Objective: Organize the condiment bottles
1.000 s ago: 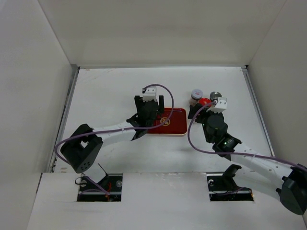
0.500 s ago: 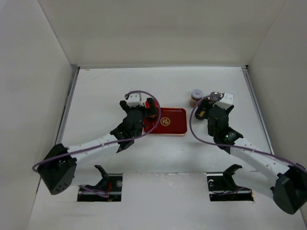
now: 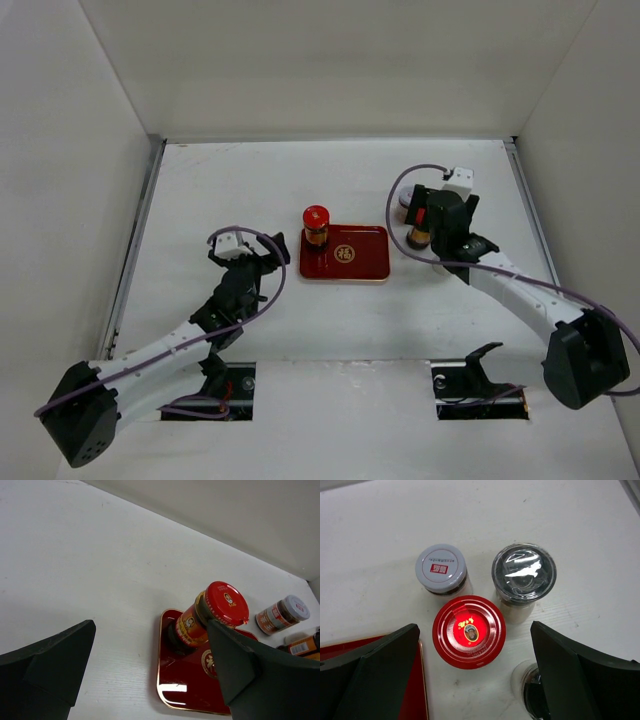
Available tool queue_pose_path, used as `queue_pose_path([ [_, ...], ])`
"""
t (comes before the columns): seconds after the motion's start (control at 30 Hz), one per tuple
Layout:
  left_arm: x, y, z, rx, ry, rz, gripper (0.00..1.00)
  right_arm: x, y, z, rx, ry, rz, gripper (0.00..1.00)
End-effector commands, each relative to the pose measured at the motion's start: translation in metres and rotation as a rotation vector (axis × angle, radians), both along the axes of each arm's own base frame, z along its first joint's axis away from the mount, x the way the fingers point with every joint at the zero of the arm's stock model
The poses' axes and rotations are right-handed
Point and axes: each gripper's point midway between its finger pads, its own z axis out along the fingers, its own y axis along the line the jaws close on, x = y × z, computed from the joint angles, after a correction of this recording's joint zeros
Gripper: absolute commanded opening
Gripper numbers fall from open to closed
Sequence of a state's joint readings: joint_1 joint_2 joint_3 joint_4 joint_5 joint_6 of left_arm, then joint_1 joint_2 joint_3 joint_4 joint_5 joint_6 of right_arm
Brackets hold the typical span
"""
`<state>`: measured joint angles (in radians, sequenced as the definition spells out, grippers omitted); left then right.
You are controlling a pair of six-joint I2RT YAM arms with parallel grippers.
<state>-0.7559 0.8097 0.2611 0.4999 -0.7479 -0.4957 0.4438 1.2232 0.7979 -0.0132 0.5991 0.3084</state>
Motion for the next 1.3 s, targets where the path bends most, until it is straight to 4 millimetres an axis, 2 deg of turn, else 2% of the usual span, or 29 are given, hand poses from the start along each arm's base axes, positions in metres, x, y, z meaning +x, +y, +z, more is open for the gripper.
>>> queue_pose_path([
  [0.0, -0.001, 0.001, -0.008, -0.016, 0.016, -0.008, 0.96, 0.007, 0.009, 0.011, 0.007, 0.021, 0.044, 1.0],
  [0.13, -0.002, 0.002, -0.015, -0.018, 0.024, -0.006, 0.96, 0.011, 0.013, -0.001, 0.002, 0.059, 0.052, 1.0],
  [0.33, -0.002, 0.004, -0.016, -0.024, 0.019, -0.005, 0.96, 0.021, 0.003, -0.013, -0.02, 0.097, 0.012, 1.0],
  [0.57, -0.003, 0.004, -0.015, -0.033, 0.01, -0.011, 0.96, 0.029, 0.01, -0.029, 0.002, 0.132, 0.035, 1.0],
  [0.73, -0.002, 0.005, -0.017, -0.031, 0.013, -0.005, 0.96, 0.031, 0.014, -0.028, 0.022, 0.131, 0.051, 0.88],
  [0.8, -0.002, 0.003, -0.016, -0.033, 0.011, -0.011, 0.96, 0.031, 0.016, -0.027, 0.029, 0.131, 0.059, 0.78],
  [0.93, -0.001, 0.007, -0.014, -0.039, 0.004, 0.001, 0.96, 0.031, 0.016, -0.007, 0.058, 0.064, 0.053, 0.62],
  [1.1, -0.003, 0.011, -0.015, -0.045, -0.003, 0.007, 0.96, 0.023, 0.011, 0.027, 0.08, -0.025, 0.037, 0.6],
  [1.27, -0.002, 0.015, -0.014, -0.048, -0.007, 0.021, 0.96, 0.01, 0.034, 0.065, 0.098, -0.106, 0.096, 0.6],
])
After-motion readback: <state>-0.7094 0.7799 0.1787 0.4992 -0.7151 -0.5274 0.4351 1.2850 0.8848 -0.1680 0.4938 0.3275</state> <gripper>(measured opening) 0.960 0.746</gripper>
